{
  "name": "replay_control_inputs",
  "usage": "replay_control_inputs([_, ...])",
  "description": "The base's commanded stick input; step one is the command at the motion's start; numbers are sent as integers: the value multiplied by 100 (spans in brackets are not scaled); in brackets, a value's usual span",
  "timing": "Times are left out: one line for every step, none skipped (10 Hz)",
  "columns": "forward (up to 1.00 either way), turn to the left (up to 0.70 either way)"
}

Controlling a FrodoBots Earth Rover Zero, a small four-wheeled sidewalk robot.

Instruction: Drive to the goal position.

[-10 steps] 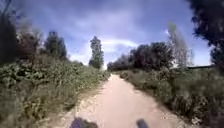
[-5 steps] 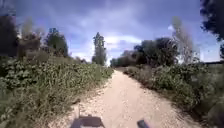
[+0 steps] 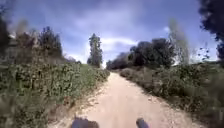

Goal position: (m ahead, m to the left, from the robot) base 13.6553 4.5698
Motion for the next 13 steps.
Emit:
replay_control_inputs([100,0])
replay_control_inputs([100,-16])
replay_control_inputs([100,-28])
replay_control_inputs([100,0])
replay_control_inputs([100,-37])
replay_control_inputs([100,-11])
replay_control_inputs([100,-25])
replay_control_inputs([100,-2])
replay_control_inputs([100,0])
replay_control_inputs([100,-24])
replay_control_inputs([100,-23])
replay_control_inputs([100,0])
replay_control_inputs([100,-8])
